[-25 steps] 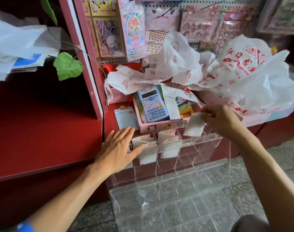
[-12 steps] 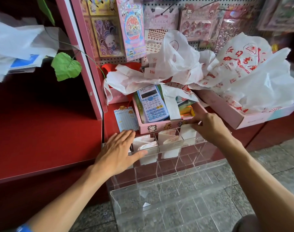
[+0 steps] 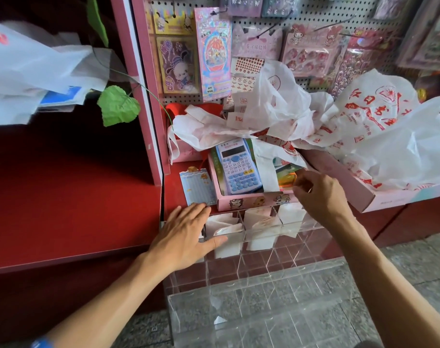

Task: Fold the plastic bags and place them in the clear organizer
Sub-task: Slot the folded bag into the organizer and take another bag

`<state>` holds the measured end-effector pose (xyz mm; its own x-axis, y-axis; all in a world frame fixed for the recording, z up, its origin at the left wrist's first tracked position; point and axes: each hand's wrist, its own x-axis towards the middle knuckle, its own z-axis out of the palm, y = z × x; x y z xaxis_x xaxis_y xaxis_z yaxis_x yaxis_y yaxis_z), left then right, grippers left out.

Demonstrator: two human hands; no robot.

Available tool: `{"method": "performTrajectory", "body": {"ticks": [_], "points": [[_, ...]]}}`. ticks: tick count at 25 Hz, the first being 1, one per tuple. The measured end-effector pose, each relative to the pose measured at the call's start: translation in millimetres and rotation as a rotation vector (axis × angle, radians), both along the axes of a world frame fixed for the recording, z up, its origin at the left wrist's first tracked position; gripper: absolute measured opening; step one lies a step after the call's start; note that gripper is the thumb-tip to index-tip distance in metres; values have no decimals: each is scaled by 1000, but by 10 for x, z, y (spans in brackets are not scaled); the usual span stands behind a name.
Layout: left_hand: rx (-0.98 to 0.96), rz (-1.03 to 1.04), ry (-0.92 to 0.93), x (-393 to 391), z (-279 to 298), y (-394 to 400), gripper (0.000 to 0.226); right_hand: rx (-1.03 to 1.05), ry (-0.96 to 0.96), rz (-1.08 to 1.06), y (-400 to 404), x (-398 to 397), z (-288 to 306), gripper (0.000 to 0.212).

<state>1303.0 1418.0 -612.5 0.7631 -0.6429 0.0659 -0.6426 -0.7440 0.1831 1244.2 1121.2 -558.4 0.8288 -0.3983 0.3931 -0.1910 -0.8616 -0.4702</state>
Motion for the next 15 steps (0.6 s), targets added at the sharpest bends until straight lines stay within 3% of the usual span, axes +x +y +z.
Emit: {"method": "performTrajectory", "body": {"ticks": [3,6,9,15], "points": [[8,9,22,-14,7,25,93,69,-60,19,225,151,73,26],[11,26,27,-1,-11,129,88,-21,237,71,412,305,-24,48],[7,40,24,11,-24,218,87,-26,372,14,489,413,-82,47],[31,21,55,-7,37,234,92,38,191,-8,508,472,51,56]]}}
